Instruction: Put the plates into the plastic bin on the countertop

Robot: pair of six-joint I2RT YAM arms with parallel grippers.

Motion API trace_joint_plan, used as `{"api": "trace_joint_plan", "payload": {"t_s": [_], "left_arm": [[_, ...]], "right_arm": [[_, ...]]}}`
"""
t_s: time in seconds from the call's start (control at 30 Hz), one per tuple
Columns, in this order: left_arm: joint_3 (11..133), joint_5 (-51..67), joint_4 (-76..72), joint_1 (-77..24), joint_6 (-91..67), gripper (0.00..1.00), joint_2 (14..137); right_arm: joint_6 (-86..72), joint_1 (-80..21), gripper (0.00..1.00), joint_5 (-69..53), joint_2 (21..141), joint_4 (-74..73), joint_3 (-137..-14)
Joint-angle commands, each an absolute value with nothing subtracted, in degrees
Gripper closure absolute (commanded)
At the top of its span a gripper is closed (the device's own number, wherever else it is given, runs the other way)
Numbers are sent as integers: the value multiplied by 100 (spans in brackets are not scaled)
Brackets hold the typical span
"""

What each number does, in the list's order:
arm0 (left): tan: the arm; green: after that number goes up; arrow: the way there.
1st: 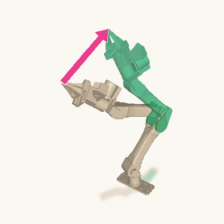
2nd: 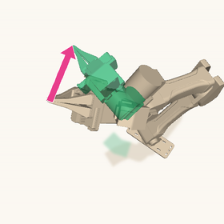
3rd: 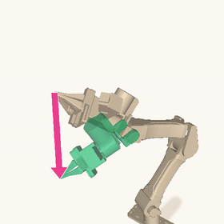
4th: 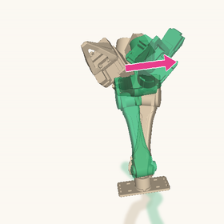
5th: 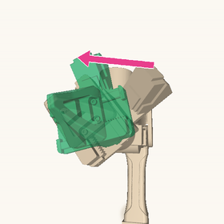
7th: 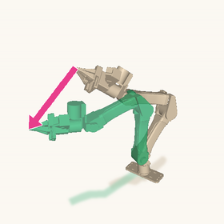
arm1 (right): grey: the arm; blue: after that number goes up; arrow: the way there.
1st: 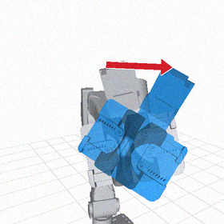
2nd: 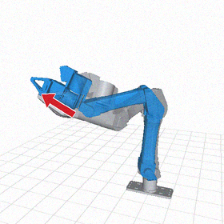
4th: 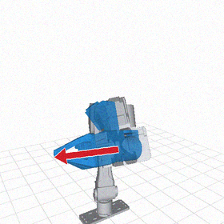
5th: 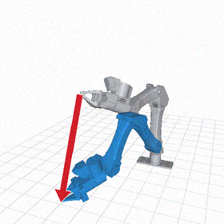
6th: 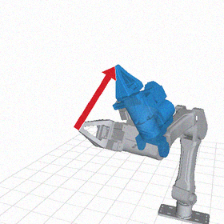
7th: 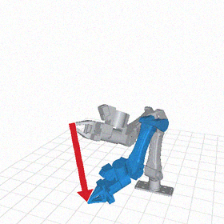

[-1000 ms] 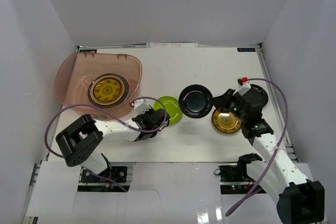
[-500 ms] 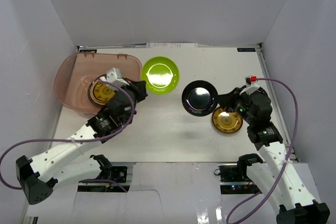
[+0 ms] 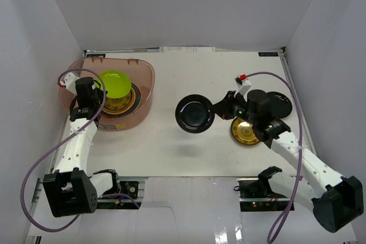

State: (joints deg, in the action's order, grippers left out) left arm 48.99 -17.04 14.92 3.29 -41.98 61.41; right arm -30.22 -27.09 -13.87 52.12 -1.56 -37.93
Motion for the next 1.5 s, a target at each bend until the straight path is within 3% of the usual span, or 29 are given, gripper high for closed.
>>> {"api": "trace_joint_plan", "payload": {"t_s": [0.0,0.13,0.27,0.3,0.4,0.53,0.7,0.83,1.07,1.2,1.23,1.27,1.37,1.47], "left_arm": [[4878,-1045,1459,799,-4271,100,6371],[4860,-1063,1529,914,-4342,100,6863],[4939,-1047,1565,949,-4307,71,7154],[5000,-881,1564,958,-4281,54,7250],[5115,-730,1626,967,-4192,28,7286],[5229,-642,1626,984,-4219,10,6848],[5326,-168,1249,984,-4079,5,5759],[5493,1121,1266,967,-3938,5,5073],[5536,2363,1520,607,-3824,5,4773],[5739,2601,1687,431,-3727,5,4711],[5765,2654,1705,405,-3718,5,4711],[5783,2715,1714,369,-3735,4,4711],[5827,2970,1749,316,-3797,4,4728],[5810,3146,1758,264,-3893,4,4729]], "right_arm": [[-3015,-3258,92,-1030,5719,640,-4455],[-2979,-3856,92,-739,6599,843,-5157],[-2901,-4297,92,-414,7556,932,-6133],[-2900,-4394,92,-413,7959,923,-6561],[-2900,-4526,92,-291,8647,967,-7291],[-2936,-4605,92,-211,9473,862,-8223],[-2953,-4737,92,-115,10729,660,-9367],[-2883,-4974,92,26,11897,361,-10762],[-2874,-5387,92,544,13367,9,-12592],[-2935,-5467,91,685,13640,70,-12718],[-2936,-5475,86,694,13667,96,-12718],[-2927,-5484,68,660,13667,97,-12718],[-2804,-5493,46,659,13413,88,-12622],[-2549,-5458,45,869,12720,166,-12069]]}}
